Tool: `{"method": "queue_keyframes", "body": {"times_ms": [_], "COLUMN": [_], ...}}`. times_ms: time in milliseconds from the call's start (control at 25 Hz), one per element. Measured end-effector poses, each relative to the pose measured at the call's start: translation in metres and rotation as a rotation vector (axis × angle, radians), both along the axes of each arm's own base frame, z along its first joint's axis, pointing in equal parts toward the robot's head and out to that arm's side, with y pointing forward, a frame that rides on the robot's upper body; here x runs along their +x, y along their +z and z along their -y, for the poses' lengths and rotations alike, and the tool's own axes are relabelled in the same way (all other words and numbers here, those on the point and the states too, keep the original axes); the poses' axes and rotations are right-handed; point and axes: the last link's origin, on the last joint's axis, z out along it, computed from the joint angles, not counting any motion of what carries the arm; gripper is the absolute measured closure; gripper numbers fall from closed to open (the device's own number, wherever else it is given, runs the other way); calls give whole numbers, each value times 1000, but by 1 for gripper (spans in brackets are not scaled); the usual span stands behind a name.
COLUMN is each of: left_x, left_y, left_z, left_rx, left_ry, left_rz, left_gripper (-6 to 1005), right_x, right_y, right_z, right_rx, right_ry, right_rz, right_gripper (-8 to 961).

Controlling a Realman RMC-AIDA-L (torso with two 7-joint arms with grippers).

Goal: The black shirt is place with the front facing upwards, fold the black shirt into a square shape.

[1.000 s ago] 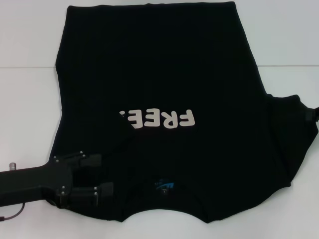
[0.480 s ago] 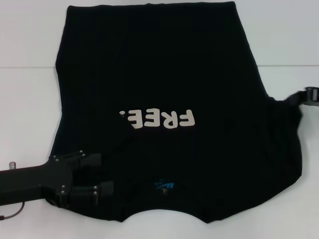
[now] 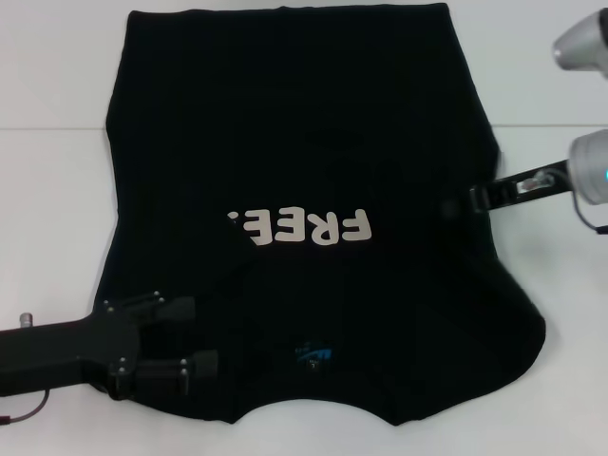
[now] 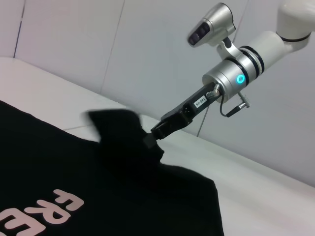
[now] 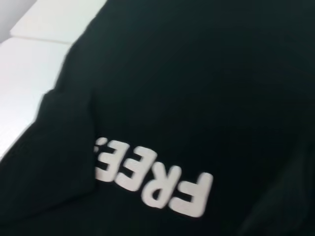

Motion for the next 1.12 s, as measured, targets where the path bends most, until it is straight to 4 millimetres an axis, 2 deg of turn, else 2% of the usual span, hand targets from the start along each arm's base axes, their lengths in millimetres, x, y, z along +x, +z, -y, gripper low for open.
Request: {"method": "queue_keyframes", "body": {"times_ms": [120, 280, 440, 640, 680, 800, 840, 880, 1000, 1120], "left_x": [-1, -3, -4, -9, -12, -19, -22, -29, -34, -37], "left_y": [-2, 1, 14, 40, 50, 63, 69, 80, 86, 87], "left_z": [1, 2, -4, -15, -17, -19, -20, -24, -26, -33], "left_rx": [-2, 17, -6, -128, -172, -222, -234, -250, -262, -289], "left_ry": [10, 43, 175, 404, 495, 620, 678, 810, 909, 1014], "left_rz": [9, 42, 117, 169, 182, 155, 134, 70, -5, -115], "left_gripper": [107, 107, 107, 109, 110, 111, 112, 112, 123, 134], "right_x": [-4, -1, 19, 50, 55, 69, 73, 75, 78, 80], "right_y": [-3, 2, 14, 14, 12, 5, 3, 1, -7, -16], "right_z": [1, 10, 30, 63, 70, 88, 93, 98, 106, 113], "right_rx": [-1, 7, 68, 96, 92, 90, 90, 90, 78, 49], "right_ry": [-10, 0, 109, 325, 361, 468, 493, 516, 568, 597], "right_rz": [-42, -223, -421, -379, -359, -306, -297, -290, -274, -252], "right_gripper": [836, 827, 817, 644, 609, 364, 315, 267, 121, 90]}}
